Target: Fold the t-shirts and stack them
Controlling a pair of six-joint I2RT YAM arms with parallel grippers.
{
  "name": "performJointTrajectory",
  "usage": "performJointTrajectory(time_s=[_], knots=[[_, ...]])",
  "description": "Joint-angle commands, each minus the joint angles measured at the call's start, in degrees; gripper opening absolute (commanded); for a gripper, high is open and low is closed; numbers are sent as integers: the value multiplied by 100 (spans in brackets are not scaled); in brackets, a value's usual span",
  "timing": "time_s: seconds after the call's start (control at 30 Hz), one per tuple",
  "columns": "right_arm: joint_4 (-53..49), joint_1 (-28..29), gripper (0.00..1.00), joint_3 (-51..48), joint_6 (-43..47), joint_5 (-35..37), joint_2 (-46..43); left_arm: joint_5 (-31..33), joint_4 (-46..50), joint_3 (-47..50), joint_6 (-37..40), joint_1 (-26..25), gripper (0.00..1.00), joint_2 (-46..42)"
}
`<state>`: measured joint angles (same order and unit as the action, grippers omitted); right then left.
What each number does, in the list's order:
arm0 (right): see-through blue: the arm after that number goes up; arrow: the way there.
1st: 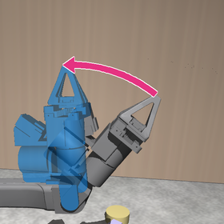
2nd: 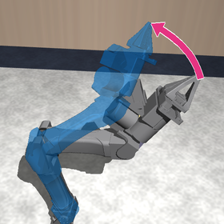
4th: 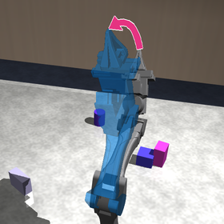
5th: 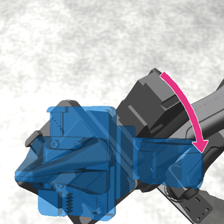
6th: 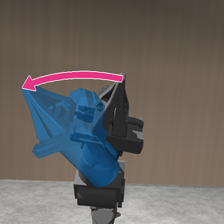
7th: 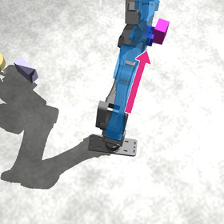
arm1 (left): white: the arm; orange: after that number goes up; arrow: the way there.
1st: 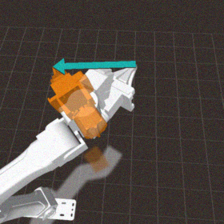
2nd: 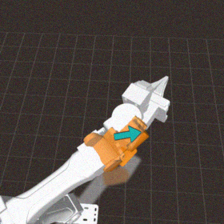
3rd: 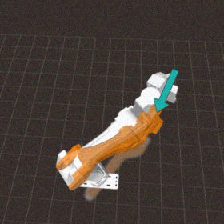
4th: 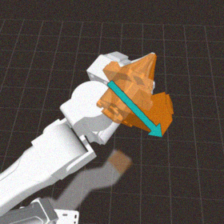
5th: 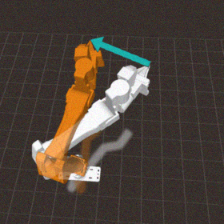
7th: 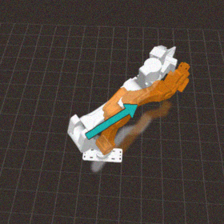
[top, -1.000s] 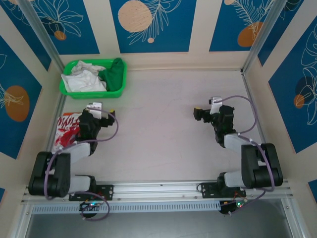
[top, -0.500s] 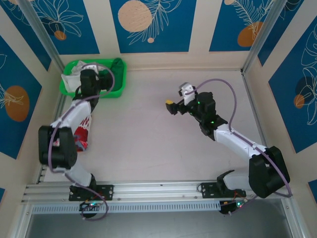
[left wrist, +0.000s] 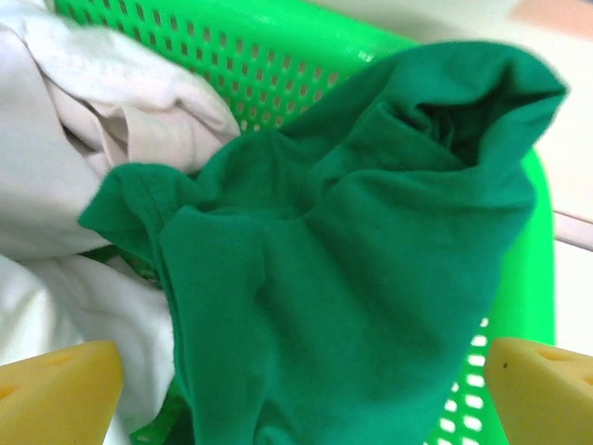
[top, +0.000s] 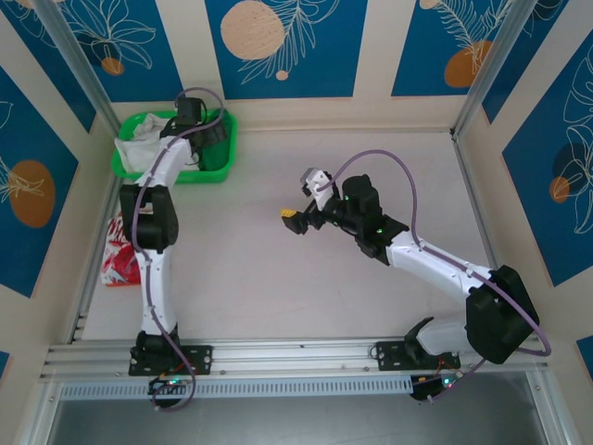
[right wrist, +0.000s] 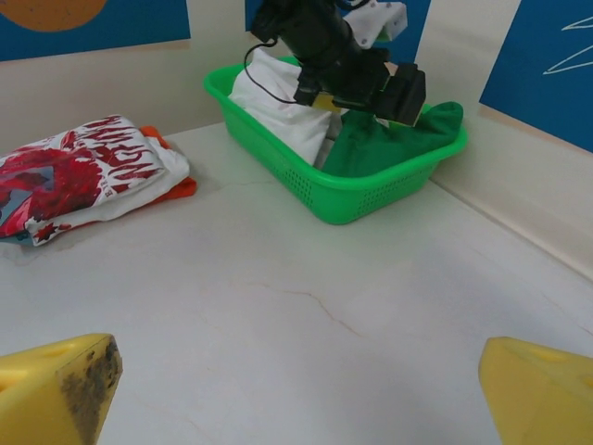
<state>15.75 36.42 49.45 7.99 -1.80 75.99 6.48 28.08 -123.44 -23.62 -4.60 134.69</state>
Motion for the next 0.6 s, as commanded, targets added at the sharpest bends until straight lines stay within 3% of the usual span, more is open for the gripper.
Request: performJointTrajectory(time_s=[0.0,0.13,0.17,0.3,0.33,0.57], knots=[[-124,40,99,100,-34,-75,-32,-268,856,-686,-268,65,96,411],[-151,40,99,79,-51,-32,-5,-480,952,-971,-314,82,79,673],[-151,40,99,83,-50,-26,5,-536,933,-972,-317,82,69,685],[-159,39,99,107,-54,-22,22,-613,895,-972,-346,91,8,656],[-160,40,99,120,-52,-17,30,-613,895,-972,-338,95,0,630],[-142,31,99,146,-68,-14,57,-642,875,-972,-231,91,0,331]])
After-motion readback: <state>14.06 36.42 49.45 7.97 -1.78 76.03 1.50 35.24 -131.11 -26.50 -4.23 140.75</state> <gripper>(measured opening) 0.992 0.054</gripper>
